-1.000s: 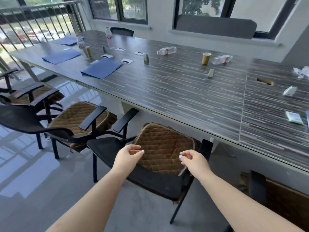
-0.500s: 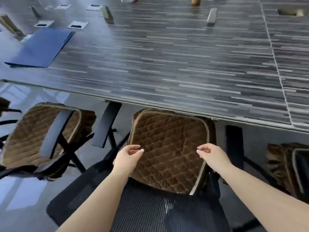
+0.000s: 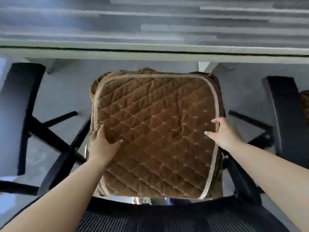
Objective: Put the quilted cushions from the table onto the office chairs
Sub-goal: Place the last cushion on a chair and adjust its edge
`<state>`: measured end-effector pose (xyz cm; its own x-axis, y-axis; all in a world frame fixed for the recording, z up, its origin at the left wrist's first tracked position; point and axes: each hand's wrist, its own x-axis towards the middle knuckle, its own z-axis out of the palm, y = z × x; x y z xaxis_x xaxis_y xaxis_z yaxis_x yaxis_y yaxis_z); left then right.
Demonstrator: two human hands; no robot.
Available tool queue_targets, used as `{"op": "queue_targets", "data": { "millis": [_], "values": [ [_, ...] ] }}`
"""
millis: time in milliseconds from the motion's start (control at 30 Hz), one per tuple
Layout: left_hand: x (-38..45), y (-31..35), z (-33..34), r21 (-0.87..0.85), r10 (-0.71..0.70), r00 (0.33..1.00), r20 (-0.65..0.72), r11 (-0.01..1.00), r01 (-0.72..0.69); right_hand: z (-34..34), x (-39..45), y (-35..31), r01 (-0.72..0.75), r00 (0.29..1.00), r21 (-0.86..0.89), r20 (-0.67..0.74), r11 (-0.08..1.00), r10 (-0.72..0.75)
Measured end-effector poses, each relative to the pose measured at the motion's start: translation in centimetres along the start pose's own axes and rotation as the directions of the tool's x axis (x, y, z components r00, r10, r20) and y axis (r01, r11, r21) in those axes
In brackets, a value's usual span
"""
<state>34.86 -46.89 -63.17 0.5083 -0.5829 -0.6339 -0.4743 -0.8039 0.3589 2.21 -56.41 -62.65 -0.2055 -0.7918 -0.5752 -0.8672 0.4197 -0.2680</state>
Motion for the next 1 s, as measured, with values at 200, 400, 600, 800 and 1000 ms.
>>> {"op": "queue_targets", "data": {
  "millis": [200,400,600,800,1000],
  "values": [
    [3.2,-0.7,0.7,0.05,-0.025,0.999,-0.043,0.998,0.027,2.0,1.7,0.0,-0.051,0.995,0.042,-0.086,0.998,0.055],
    [3.2,0.3,0.3,0.128,-0.004,1.0,-0.027,0.992,0.008,3.2,-0.5,1.1,-0.101,0.981,0.059,-0.161,0.993,0.11],
    [2.6,0.0,1.2,0.171,-0.013,0.999,-0.038,0.985,0.019,2.5,1.1,0.5,-0.094,0.973,0.109,-0.2,0.99,0.115],
    [2.6,0.1,1.0,0.141,-0.026,0.999,-0.023,0.99,0.029,2.6,1.6,0.6,-0.071,0.975,0.132,-0.2,0.989,0.097],
    [0.5,0.9,0.0,0.049,-0.031,0.999,0.021,0.998,0.03,1.7,-0.5,-1.1,0.074,0.977,0.069,-0.204,0.995,-0.059]
  ]
}}
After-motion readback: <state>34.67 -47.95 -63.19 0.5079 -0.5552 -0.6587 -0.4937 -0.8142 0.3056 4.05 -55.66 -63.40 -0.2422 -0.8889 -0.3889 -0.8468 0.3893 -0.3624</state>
